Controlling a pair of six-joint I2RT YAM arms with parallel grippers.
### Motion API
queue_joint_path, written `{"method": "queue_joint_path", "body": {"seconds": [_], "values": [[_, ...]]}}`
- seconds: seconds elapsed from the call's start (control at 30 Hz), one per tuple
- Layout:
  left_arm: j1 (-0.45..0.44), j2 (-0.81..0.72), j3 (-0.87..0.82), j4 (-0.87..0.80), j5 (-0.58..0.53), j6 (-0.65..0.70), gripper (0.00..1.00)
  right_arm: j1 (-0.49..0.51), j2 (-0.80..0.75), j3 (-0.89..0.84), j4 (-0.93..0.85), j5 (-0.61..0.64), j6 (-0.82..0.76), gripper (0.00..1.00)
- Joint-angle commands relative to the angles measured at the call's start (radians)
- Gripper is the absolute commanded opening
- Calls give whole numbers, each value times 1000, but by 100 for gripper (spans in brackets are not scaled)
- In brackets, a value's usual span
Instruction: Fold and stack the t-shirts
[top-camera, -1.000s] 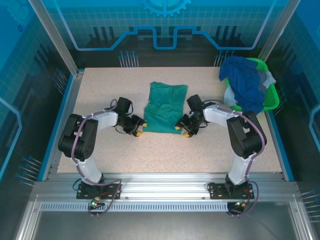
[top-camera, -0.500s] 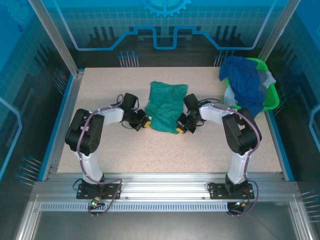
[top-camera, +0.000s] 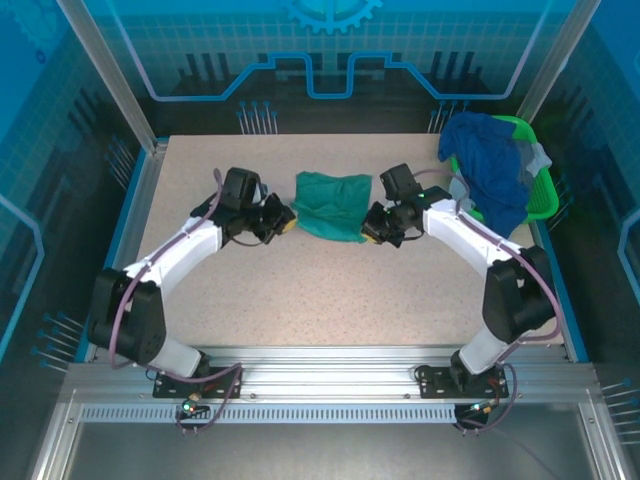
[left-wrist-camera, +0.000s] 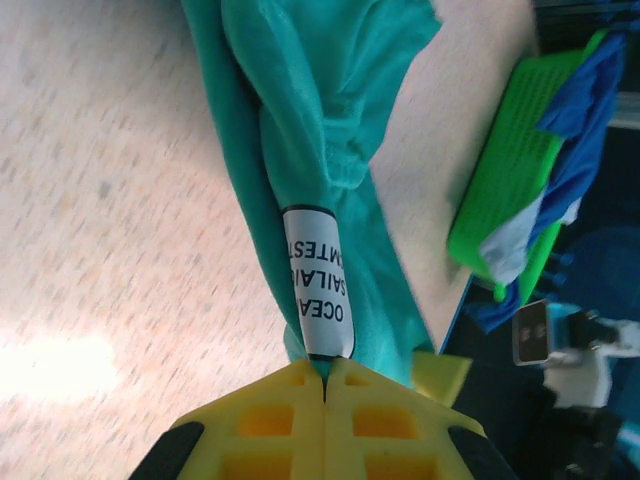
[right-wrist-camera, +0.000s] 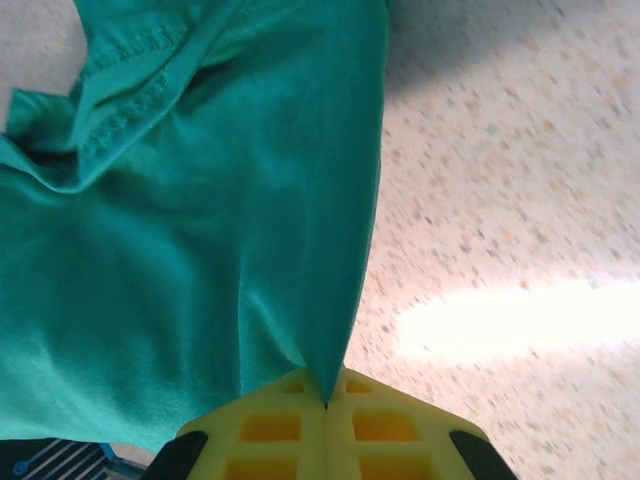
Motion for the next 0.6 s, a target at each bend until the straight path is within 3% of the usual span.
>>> {"method": "queue_joint_path", "body": {"seconds": [0.0, 0.13, 0.27, 0.57], "values": [[-45, -47, -159, -68, 43, 15, 0, 22, -49, -118, -90, -25, -11, 0], [-91, -99, -289, -71, 56, -7, 0, 38, -56, -218, -98, -94, -14, 0], [-105, -169, -287, -140, 23, -3, 0, 53, -85, -226, -115, -100, -22, 0], [-72, -139, 53, -241, -36, 18, 0, -24, -128, 15, -219, -50, -59, 0]]}}
